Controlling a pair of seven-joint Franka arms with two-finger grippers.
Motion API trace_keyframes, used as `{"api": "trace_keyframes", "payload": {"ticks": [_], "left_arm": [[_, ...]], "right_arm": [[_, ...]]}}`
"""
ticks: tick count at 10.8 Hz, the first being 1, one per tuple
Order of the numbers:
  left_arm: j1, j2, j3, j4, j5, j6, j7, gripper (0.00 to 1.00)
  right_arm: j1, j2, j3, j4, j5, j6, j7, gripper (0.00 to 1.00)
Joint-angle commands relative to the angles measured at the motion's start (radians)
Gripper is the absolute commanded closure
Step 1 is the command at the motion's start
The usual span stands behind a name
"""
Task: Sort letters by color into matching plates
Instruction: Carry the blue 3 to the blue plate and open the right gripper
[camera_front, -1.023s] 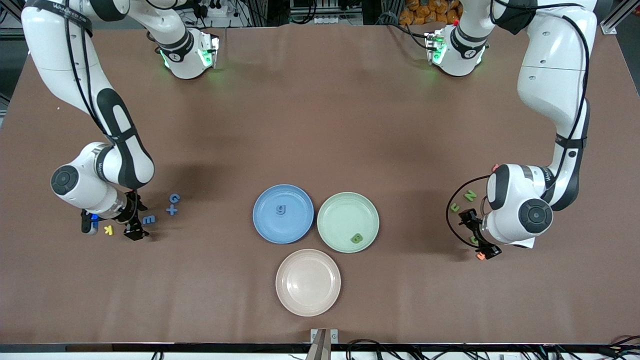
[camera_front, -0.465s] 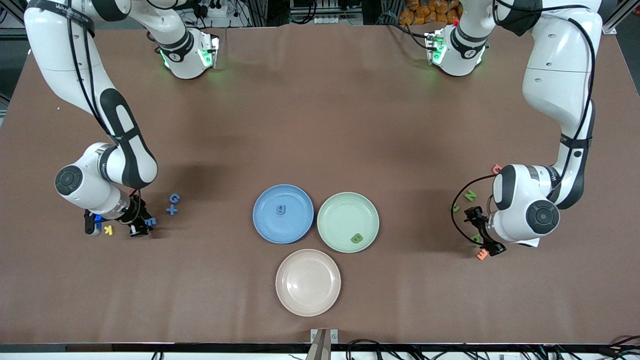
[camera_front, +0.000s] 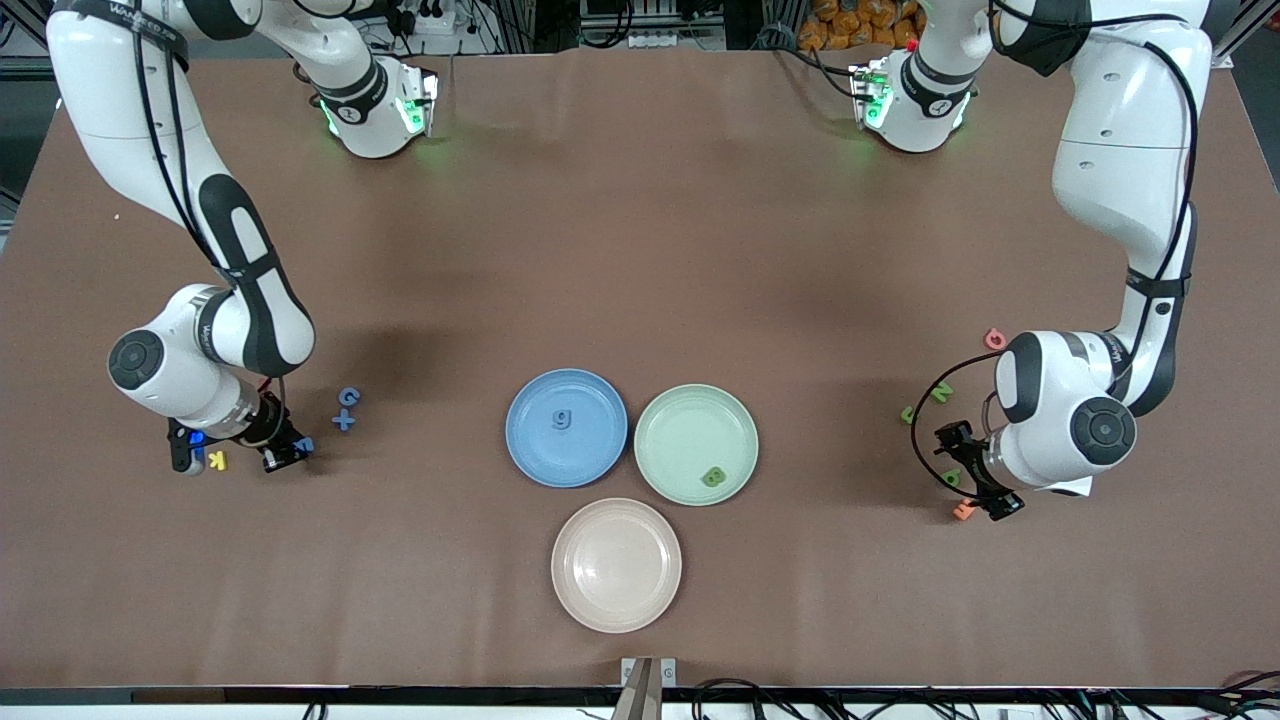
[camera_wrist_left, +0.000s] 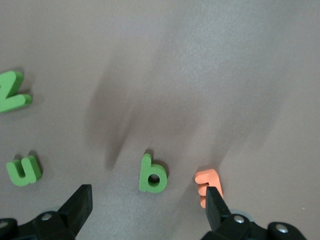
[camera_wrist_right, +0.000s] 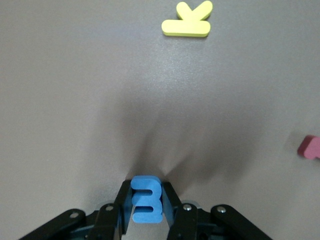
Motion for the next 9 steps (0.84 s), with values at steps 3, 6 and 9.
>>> {"api": "trace_keyframes", "payload": {"ticks": [3,6,9], "left_arm": [[-0.005,0.020,-0.008,-0.012,-0.068,0.042,0.025,0.00],[-0.005,0.035,-0.008,-0.023,-0.068,0.042,0.022,0.00],[0.001,0.043,-0.006,-0.019,-0.066,0.042,0.021,0.00]], "right_arm": [[-0.003,0.003,0.011,0.011,0.006,-0.033,-0.370,0.87],[-0.001,-0.006,0.011,0.097,0.006,-0.142,-0.559,0.86],[0.015,-0.018,0.035,0.174,0.006,-0.231,-0.727,0.86]]}}
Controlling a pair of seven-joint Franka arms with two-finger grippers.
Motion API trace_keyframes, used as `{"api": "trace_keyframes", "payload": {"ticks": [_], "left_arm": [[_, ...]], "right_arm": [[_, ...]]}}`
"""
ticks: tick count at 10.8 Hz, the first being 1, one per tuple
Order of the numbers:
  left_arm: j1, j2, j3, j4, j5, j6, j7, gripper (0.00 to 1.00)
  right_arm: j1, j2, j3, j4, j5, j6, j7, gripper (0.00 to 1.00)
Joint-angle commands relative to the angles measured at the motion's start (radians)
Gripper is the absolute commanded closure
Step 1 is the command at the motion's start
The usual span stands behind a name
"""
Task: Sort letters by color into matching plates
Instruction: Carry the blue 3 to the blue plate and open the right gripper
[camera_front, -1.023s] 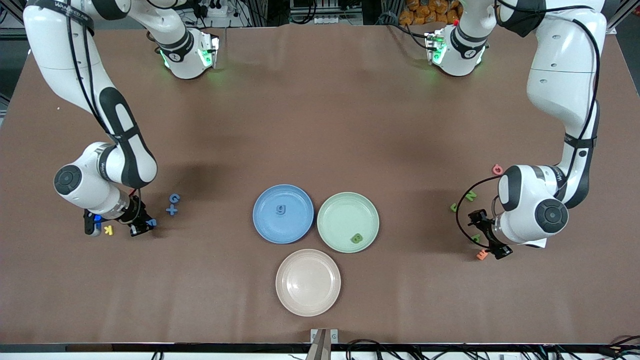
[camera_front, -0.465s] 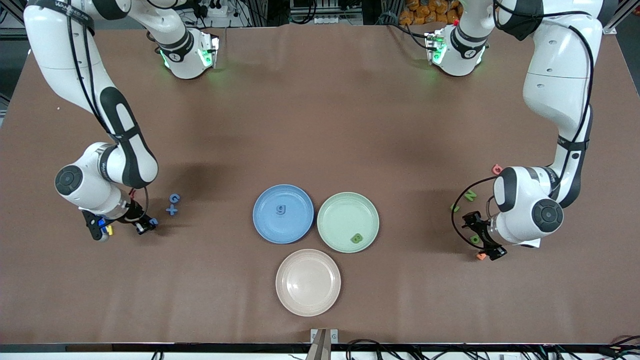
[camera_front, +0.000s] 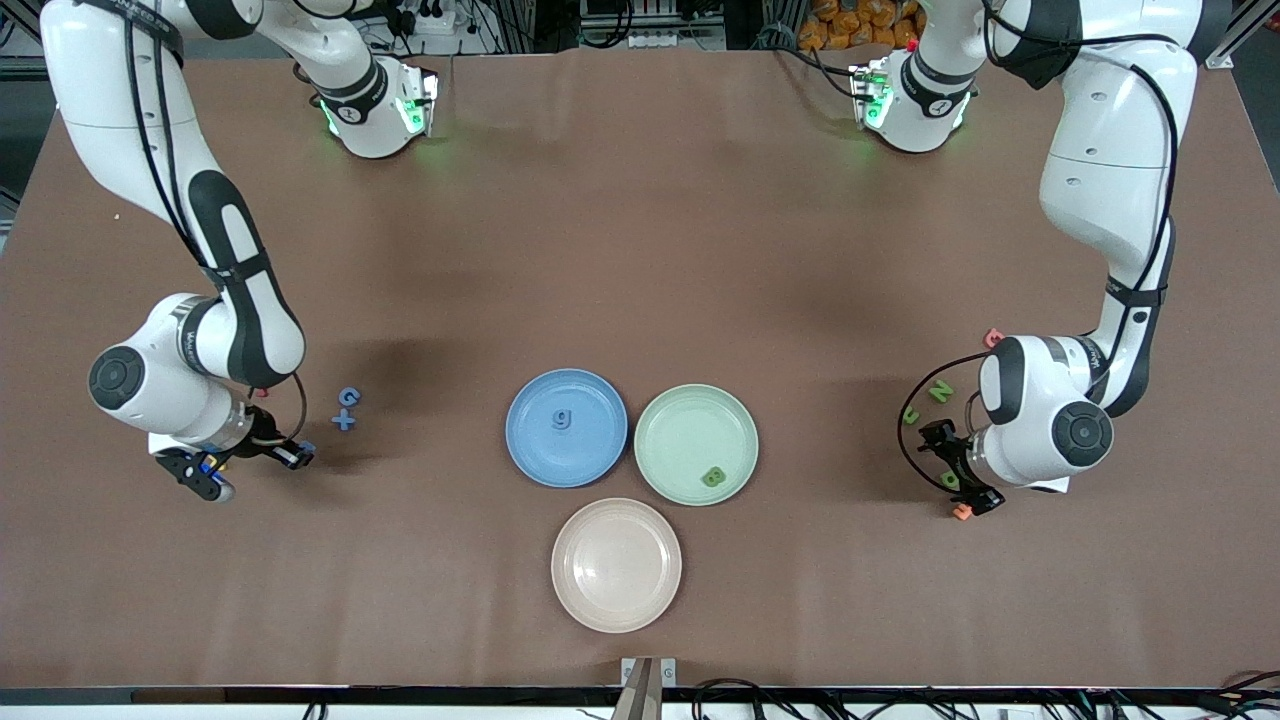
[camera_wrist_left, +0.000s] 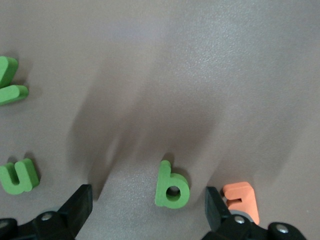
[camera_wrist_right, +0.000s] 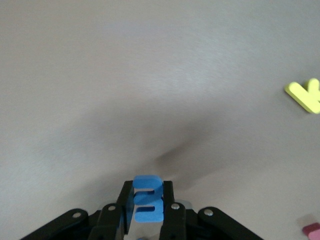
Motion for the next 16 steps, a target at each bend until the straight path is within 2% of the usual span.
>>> {"api": "trace_keyframes", "payload": {"ticks": [1,4,8,9,14,15,16], "left_arm": [[0.004,0.007,0.003,-0.001,-0.032,0.012,0.020,0.00],[0.007,0.002,0.009,-0.001,-0.028,0.012,0.020,0.00],[0.005,-0.001,0.022,0.001,-0.024,0.044,0.020,0.00],[0.004,0.001,0.023,0.002,-0.026,0.050,0.020,0.00],[-0.005,-0.002,0.023,0.005,-0.031,0.092,0.019,0.00],[-0.007,-0.001,0.023,0.004,-0.031,0.099,0.019,0.00],[-0.007,-0.001,0.022,0.004,-0.031,0.099,0.019,0.00]], "right_arm": [[0.026,-0.019,0.041,0.078,0.008,-0.078,-0.121,0.86],[0.108,-0.013,0.094,0.127,0.012,-0.073,-0.118,0.86],[0.278,0.006,0.098,0.171,0.014,-0.072,-0.110,0.87],[0.307,0.012,0.115,0.177,0.014,-0.072,-0.110,0.87],[0.445,0.090,0.118,0.268,0.044,-0.067,-0.092,0.86],[0.450,0.099,0.120,0.277,0.046,-0.067,-0.089,0.72],[0.450,0.101,0.120,0.277,0.051,-0.066,-0.080,0.16]]}}
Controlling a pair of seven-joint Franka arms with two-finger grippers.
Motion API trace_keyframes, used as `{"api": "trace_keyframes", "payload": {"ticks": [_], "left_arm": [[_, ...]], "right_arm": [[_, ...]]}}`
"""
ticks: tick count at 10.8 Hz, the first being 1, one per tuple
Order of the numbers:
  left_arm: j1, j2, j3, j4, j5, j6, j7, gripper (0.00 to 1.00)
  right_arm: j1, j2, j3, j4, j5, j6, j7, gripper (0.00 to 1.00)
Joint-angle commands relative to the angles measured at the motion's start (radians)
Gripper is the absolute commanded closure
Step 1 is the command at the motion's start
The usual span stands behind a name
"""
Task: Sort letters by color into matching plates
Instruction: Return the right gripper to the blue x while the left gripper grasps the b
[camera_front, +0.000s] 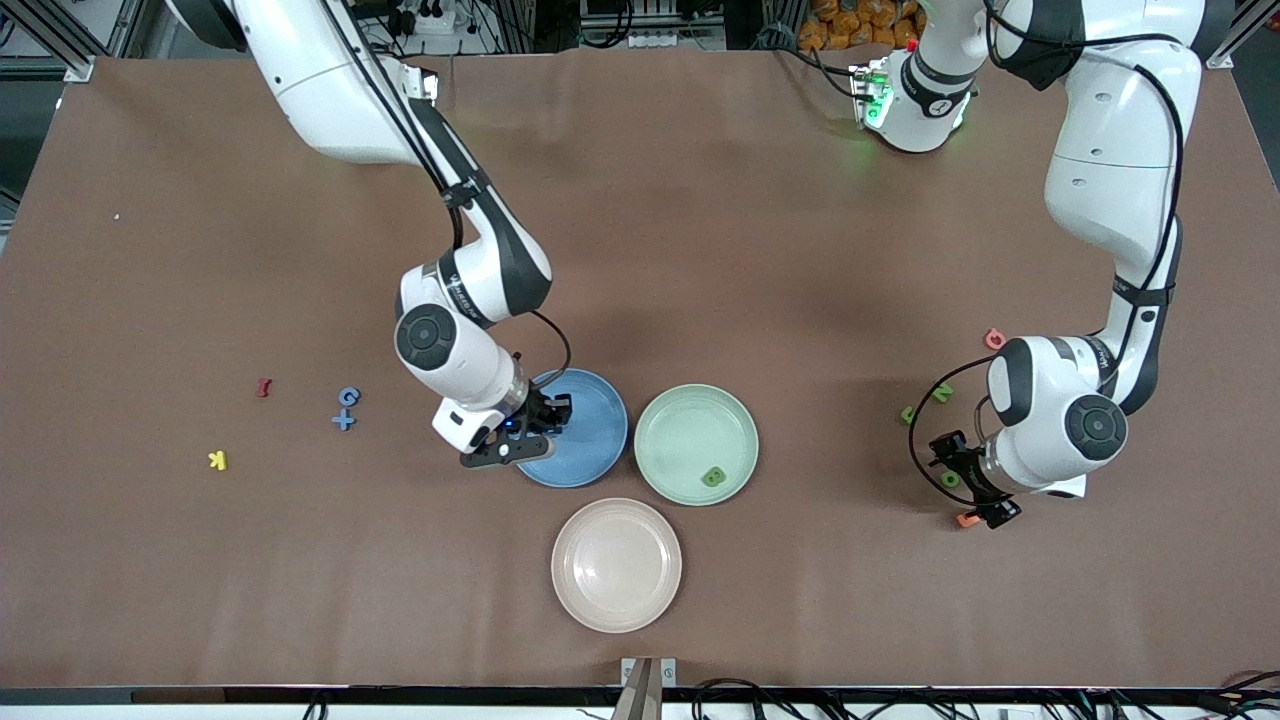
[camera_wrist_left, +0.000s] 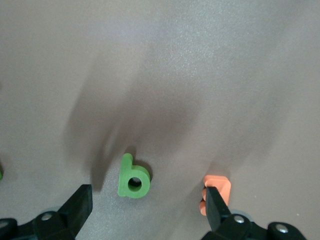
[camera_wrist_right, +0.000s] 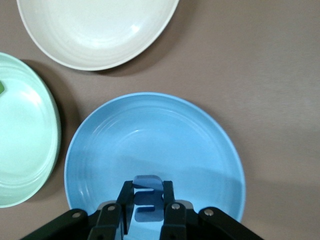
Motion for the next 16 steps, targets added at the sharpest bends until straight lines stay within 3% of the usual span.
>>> {"api": "trace_keyframes", "payload": {"ticks": [1,7,11,16], "left_arm": [[-0.011,0.000,0.008,-0.002,-0.030,0.017,0.019,0.00],[-0.006,0.000,0.006,-0.021,-0.032,0.026,0.019,0.00],[-0.003,-0.010,0.003,-0.045,-0.033,0.026,0.014,0.00],[-0.003,-0.019,0.000,-0.066,-0.032,0.026,-0.003,0.00]], "right_arm": [[0.000,0.034,-0.003,0.049,0.018,-0.008,-0.001,0.00],[-0.076,-0.016,-0.026,0.036,0.009,-0.072,-0.140,0.00],[-0.162,-0.053,-0.110,0.014,0.004,-0.134,-0.376,0.00],[-0.274,-0.050,-0.121,-0.064,0.007,-0.127,-0.798,0.00]]}}
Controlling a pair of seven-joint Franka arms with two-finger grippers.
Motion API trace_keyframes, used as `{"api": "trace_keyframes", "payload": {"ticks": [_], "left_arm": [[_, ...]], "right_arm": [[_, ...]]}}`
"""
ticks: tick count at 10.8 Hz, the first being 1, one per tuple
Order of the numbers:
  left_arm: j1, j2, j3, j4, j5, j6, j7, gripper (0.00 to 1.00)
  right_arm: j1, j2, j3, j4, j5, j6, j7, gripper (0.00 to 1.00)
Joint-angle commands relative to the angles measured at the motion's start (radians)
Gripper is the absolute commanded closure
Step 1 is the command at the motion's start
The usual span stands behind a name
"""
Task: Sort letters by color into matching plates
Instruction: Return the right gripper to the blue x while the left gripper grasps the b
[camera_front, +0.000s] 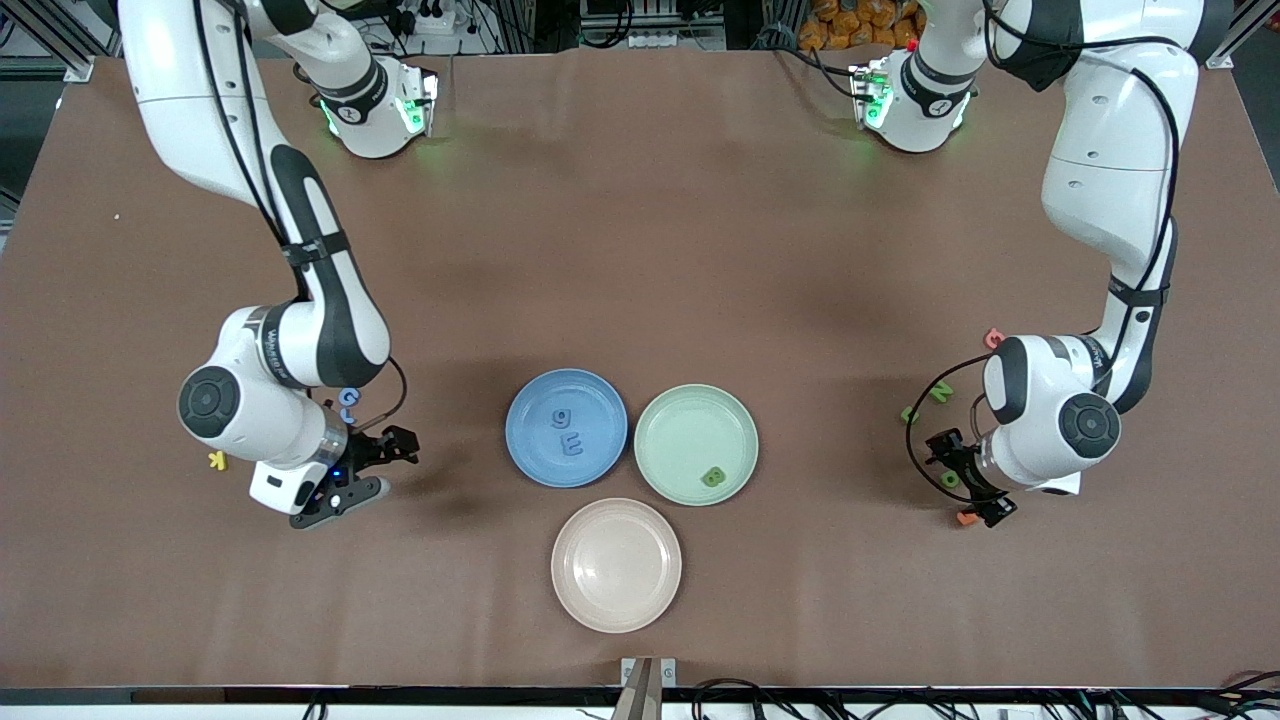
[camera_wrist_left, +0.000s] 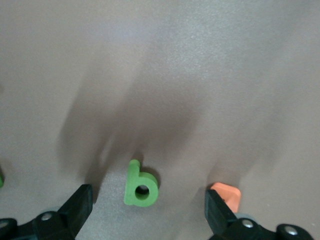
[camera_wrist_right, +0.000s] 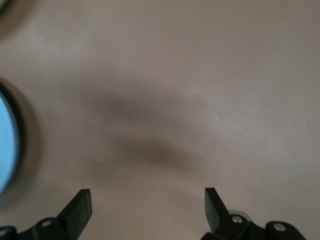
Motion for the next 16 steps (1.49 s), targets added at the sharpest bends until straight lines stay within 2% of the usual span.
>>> {"api": "trace_keyframes", "payload": {"ticks": [1,7,9,10,12,16], "left_arm": [[-0.001,-0.022,0.001,-0.049,-0.032,0.012,0.000,0.00],[-0.001,-0.022,0.001,-0.046,-0.032,0.012,0.000,0.00],[0.002,-0.022,0.001,-0.044,-0.033,0.012,-0.014,0.75],[0.005,-0.022,0.004,-0.039,-0.032,0.012,-0.094,1.00],[0.005,-0.023,0.005,-0.039,-0.026,0.012,-0.121,1.00],[0.003,-0.043,0.005,-0.041,-0.024,0.001,-0.127,1.00]], "right_arm": [[-0.048,-0.024,0.006,-0.082,0.004,0.010,-0.231,0.00],[-0.142,-0.050,0.006,-0.219,0.001,0.076,-0.505,0.00],[-0.147,-0.055,0.006,-0.242,0.001,0.081,-0.516,0.00],[-0.153,-0.055,0.006,-0.260,0.001,0.099,-0.517,0.00],[-0.153,-0.053,0.006,-0.312,0.001,0.182,-0.530,0.00],[-0.151,-0.062,0.011,-0.371,0.001,0.240,-0.531,0.00]]}}
